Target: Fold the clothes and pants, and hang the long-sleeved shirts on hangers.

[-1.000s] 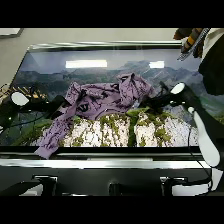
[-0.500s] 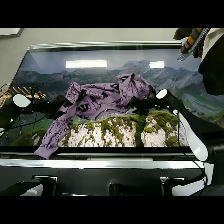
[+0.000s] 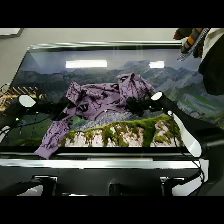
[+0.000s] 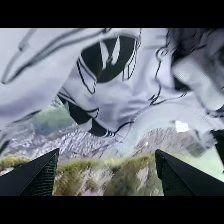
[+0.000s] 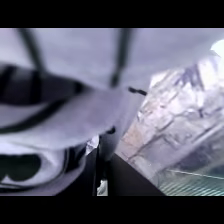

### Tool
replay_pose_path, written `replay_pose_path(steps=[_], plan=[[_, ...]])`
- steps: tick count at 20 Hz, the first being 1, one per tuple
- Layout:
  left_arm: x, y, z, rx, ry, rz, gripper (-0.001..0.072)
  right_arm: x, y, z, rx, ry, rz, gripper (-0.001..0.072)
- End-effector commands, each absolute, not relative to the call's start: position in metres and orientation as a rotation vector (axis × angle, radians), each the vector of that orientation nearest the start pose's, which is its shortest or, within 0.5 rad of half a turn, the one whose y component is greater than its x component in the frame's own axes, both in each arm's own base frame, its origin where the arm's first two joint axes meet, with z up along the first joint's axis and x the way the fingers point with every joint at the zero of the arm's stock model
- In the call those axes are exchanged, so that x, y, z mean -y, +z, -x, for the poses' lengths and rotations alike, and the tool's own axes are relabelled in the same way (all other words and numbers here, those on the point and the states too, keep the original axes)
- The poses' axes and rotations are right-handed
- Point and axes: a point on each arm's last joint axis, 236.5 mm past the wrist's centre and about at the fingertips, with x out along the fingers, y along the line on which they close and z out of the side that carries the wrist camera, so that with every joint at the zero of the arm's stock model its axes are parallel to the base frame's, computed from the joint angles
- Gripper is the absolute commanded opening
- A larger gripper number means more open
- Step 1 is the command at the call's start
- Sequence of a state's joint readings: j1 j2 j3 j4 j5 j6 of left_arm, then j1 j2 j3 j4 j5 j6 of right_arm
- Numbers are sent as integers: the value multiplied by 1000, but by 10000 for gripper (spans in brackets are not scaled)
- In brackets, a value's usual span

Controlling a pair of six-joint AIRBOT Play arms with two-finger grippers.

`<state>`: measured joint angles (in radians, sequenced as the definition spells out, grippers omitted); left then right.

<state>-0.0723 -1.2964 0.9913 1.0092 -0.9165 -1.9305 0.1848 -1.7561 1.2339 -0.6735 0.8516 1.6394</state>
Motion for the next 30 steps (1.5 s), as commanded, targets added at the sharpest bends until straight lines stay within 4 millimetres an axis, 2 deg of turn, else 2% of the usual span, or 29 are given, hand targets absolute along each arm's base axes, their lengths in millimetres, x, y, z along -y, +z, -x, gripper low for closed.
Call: replay_pose_path(steps=[1, 3, 6, 8, 12, 13, 14, 15, 17, 19, 20, 22, 23, 24, 26, 28, 30], plan=[[155, -40, -384, -1340, -36, 862, 720, -217, -81, -444, -1361, 256, -848, 42], [171, -59, -384, -1376, -36, 883, 720, -209, -74, -441, -1360, 246, -811, 42], [193, -77, -386, -1401, -32, 954, 720, -206, -68, -437, -1365, 251, -777, 42], [201, -85, -388, -1404, -26, 975, 720, -207, -66, -434, -1373, 257, -772, 42], [202, -91, -404, -1345, -4, 1013, 714, -207, -59, -433, -1365, 267, -767, 42], [203, -92, -405, -1342, 1, 1031, 572, -207, -56, -433, -1359, 271, -765, 42], [203, -95, -405, -1347, 6, 1034, 232, -207, -52, -434, -1350, 275, -762, 42], [204, -96, -405, -1350, 5, 1031, 35, -207, -48, -434, -1343, 279, -760, 42], [205, -95, -405, -1345, 1, 1029, 25, -207, -39, -433, -1331, 291, -755, 42], [206, -80, -404, -1335, -37, 1014, 24, -206, -27, -426, -1333, 314, -718, 42], [204, -65, -402, -1322, -67, 991, 23, -202, -19, -419, -1340, 322, -681, 42], [193, -29, -394, -1276, -120, 895, 23, -185, 1, -394, -1376, 307, -571, 42], [186, -10, -383, -1268, -148, 828, 22, -178, 12, -376, -1409, 307, -516, 42], [181, 5, -368, -1278, -168, 765, 23, -170, 24, -353, -1455, 309, -463, 42], [174, 30, -324, -1344, -210, 634, 23, -153, 51, -304, -1558, 285, -401, 42], [177, 57, -279, -1378, -264, 527, 23, -143, 85, -256, -1615, 270, -386, 42], [186, 91, -248, -1333, -292, 530, 24, -135, 122, -217, -1585, 249, -406, 42]])
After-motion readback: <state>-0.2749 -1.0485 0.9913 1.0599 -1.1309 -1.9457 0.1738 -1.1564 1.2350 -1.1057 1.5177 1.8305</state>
